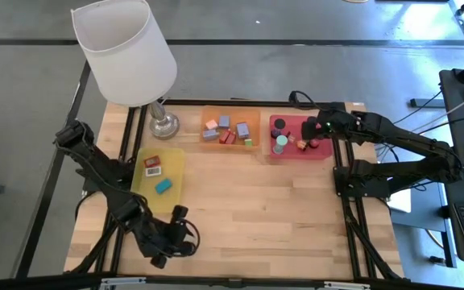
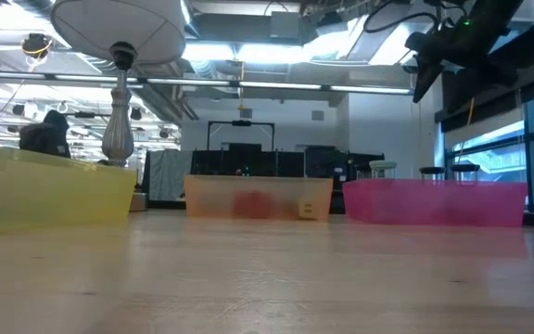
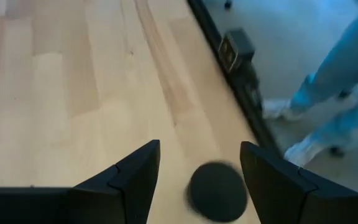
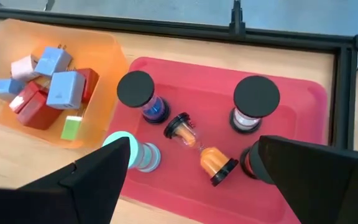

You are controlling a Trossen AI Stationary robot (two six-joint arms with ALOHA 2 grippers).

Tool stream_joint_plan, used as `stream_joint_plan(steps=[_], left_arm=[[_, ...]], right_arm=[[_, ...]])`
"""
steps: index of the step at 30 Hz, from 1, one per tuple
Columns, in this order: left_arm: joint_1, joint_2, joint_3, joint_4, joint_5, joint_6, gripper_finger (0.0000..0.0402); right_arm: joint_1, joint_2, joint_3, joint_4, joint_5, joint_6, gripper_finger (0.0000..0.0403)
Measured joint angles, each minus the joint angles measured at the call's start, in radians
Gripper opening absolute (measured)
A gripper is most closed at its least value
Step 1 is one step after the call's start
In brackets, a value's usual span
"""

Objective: Pick & Place Office items
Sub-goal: Put the blue hourglass into the pink bin

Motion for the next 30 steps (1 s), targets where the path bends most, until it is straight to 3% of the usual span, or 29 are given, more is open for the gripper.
stream_joint_plan(steps=[12, 16, 19, 24, 27, 30], left_arm=[[-0.02, 0.0, 0.0, -0.029, 0.146, 0.195, 0.0224], [-0.042, 0.0, 0.0, -0.049, 0.103, 0.337, 0.0225], [-0.049, 0.0, 0.0, -0.042, 0.095, 0.364, 0.0233], [-0.051, 0.0, 0.0, -0.028, 0.015, 0.322, 0.0261], [-0.05, 0.0, 0.0, -0.028, -0.07, 0.257, 0.0282], [-0.05, 0.0, 0.0, -0.029, -0.087, 0.161, 0.0299]], right_arm=[[0.0, 0.0, 0.0, 0.0, 0.0, 0.081, 0.0357], [0.0, 0.0, 0.0, 0.0, 0.0, 0.102, 0.0357], [0.0, 0.0, 0.0, 0.0, -0.003, 0.103, 0.0357], [0.0, 0.0, 0.0, 0.0, -0.024, 0.105, 0.0357], [0.0, 0.005, 0.0, 0.0, -0.024, 0.109, 0.0357], [0.0, 0.016, 0.0, 0.0, -0.027, 0.125, 0.0357]])
